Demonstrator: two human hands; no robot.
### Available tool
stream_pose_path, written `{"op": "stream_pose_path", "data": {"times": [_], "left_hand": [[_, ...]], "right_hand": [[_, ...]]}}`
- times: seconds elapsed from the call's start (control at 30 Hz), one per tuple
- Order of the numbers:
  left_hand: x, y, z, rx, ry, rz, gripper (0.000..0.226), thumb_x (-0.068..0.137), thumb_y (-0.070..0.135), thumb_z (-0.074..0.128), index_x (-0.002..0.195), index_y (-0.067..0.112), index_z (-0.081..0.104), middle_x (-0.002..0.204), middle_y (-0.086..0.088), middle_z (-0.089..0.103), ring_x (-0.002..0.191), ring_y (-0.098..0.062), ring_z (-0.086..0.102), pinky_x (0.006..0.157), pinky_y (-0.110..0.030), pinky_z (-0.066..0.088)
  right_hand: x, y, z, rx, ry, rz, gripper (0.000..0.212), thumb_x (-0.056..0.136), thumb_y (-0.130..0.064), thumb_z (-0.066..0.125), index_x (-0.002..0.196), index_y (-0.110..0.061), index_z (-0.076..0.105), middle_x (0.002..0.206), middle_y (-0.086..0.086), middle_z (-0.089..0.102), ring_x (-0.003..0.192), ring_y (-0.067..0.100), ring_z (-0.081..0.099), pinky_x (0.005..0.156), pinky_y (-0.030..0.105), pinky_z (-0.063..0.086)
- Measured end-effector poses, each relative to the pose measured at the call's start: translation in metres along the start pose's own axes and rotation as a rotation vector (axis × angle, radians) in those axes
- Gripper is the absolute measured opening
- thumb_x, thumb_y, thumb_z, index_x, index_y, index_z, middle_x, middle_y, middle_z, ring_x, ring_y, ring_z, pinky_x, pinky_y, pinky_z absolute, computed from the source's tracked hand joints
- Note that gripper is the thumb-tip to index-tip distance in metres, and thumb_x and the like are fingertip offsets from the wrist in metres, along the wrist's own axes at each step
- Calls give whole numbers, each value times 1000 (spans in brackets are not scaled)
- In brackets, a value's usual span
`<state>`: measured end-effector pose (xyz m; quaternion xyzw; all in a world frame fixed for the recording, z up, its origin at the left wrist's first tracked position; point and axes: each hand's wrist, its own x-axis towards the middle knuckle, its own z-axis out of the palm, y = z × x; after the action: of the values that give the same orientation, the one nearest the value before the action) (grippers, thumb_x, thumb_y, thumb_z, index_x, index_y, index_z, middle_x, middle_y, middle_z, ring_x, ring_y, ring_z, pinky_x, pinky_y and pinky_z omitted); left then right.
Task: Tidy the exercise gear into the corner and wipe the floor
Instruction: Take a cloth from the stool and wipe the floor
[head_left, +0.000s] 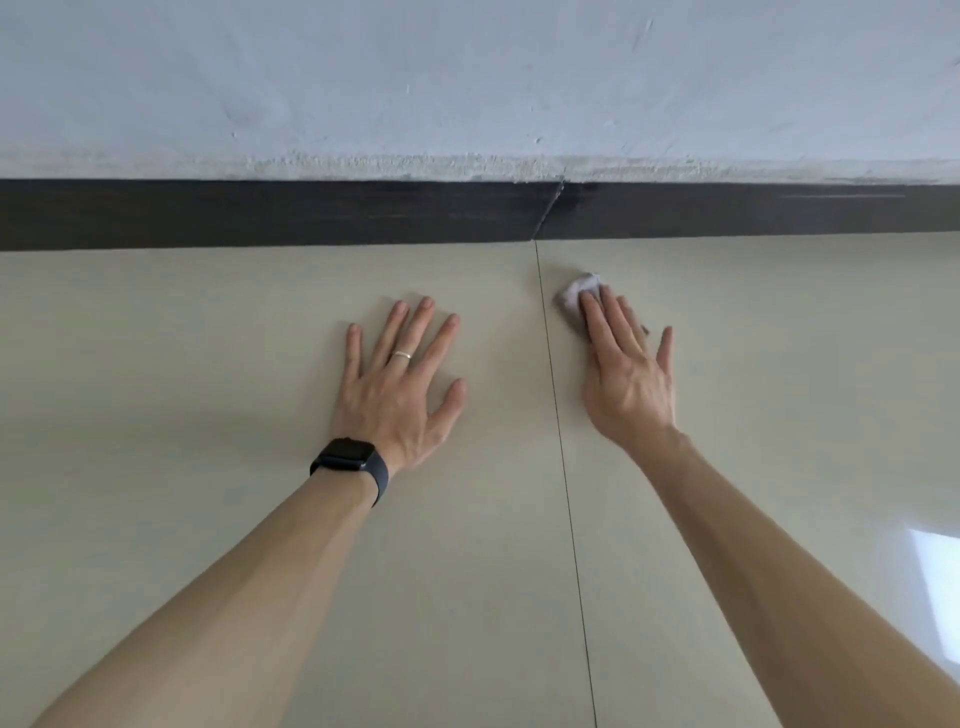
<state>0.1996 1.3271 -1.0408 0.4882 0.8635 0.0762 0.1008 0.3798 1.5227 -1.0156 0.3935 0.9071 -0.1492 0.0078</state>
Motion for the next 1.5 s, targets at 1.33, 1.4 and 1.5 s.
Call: {"op": "stream_pose_path", "data": {"times": [1.33,1.4,1.5], "left_hand": [[-175,-40,2,40,-39,-123,63,97,54,32,157,37,21,167,-2,6,154,-25,8,119,-59,8],[-173,-61,-5,42,-37,-192,64,96,56,30,157,38,18,168,-1,4,154,-25,6,120,-58,6],[-167,-84,-13,18,-47,-286,64,97,56,25,157,40,13,168,1,-1,154,-23,1,121,-58,2]], "right_hand": [[-271,-67,62,-27,-217,-837,68,91,-10,39,156,-29,30,164,-6,23,152,12,18,122,53,17],[-211,-79,53,-1,-165,-557,72,89,-8,35,157,-29,26,165,-5,20,152,14,17,121,56,16],[-143,-98,39,83,-107,-73,77,86,-5,31,159,-23,17,167,-1,11,154,20,7,121,56,12]]}}
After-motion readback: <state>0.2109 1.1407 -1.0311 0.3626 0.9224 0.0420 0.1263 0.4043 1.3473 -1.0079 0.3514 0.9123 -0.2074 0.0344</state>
